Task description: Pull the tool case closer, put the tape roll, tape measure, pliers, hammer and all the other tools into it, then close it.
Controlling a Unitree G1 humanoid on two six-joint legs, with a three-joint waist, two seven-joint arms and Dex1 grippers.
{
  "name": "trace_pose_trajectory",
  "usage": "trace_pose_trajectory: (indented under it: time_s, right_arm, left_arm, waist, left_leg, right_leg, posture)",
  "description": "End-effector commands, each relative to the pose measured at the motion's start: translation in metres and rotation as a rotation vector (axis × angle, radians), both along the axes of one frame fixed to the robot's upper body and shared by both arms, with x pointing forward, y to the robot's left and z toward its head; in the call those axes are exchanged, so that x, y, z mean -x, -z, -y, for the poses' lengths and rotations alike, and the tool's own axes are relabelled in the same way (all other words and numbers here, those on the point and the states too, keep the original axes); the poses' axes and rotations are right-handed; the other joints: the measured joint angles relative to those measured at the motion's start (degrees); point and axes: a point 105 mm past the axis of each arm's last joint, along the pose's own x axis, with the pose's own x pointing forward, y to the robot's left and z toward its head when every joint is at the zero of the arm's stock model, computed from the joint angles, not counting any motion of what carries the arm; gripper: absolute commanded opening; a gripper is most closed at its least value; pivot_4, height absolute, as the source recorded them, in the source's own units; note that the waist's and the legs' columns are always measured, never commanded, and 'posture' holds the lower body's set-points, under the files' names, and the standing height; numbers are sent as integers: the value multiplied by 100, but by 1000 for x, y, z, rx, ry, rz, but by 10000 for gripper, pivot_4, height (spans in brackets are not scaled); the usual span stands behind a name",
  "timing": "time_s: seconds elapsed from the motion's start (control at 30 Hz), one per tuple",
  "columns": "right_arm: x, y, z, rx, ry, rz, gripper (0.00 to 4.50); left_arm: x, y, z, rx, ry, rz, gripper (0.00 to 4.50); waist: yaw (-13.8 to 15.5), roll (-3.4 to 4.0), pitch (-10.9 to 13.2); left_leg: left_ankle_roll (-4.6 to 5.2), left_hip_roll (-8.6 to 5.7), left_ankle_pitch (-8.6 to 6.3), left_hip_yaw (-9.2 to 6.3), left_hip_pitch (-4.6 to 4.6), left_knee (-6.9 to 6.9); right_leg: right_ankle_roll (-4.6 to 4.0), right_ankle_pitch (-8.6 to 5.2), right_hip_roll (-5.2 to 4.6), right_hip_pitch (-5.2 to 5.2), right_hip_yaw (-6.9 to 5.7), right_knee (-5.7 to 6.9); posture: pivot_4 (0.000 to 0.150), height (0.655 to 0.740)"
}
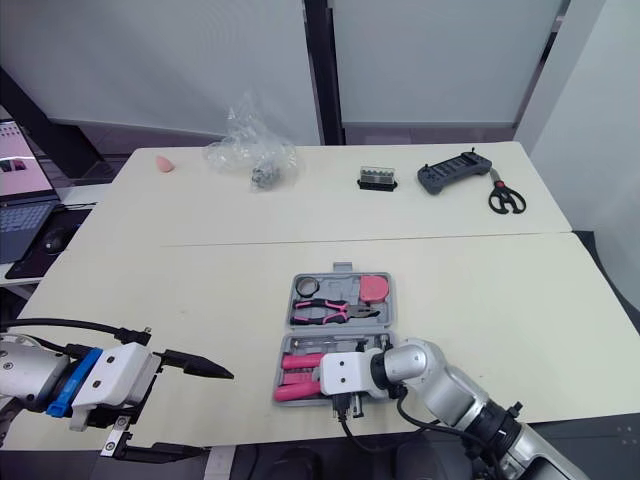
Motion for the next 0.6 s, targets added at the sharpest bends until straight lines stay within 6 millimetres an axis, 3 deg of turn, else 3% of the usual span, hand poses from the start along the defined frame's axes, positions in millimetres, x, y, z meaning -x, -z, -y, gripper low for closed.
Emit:
trace_pose_trajectory:
  time_s: [0.03, 0.07, 0.17, 0.6]
  right_arm:
    - [1, 20, 14, 82, 48, -45, 7104]
    - [1, 19, 14, 82, 48, -45, 7104]
    - [1, 18, 13, 81, 51, -44, 15952]
    - [-5, 8, 15, 51, 46, -76, 36545]
  left_arm:
    - [-1, -4, 1, -2, 7, 26, 45000]
    - [-1, -4, 1, -2, 7, 26, 45000]
    - [-2, -4, 1, -2, 7, 26, 45000]
    - [-4, -5, 2, 0, 11, 31, 45000]
  waist:
    - [1, 0, 0]
    - [2, 0, 0]
    - [4, 1, 1]
    - [16, 1, 1]
  left_leg:
    - [0, 0, 0, 0, 0, 0]
    - [0, 0, 0, 0, 0, 0]
    - [0, 0, 0, 0, 0, 0]
    - [0, -1, 0, 1, -2, -2]
  right_leg:
    - [0, 0, 0, 0, 0, 0]
    - [0, 0, 0, 0, 0, 0]
    - [0, 0, 0, 0, 0, 0]
    - [0, -1, -1, 0, 0, -6]
  posture:
    - [1500, 7400]
    - [1500, 7400]
    - [1500, 7400]
    - [1500, 7400]
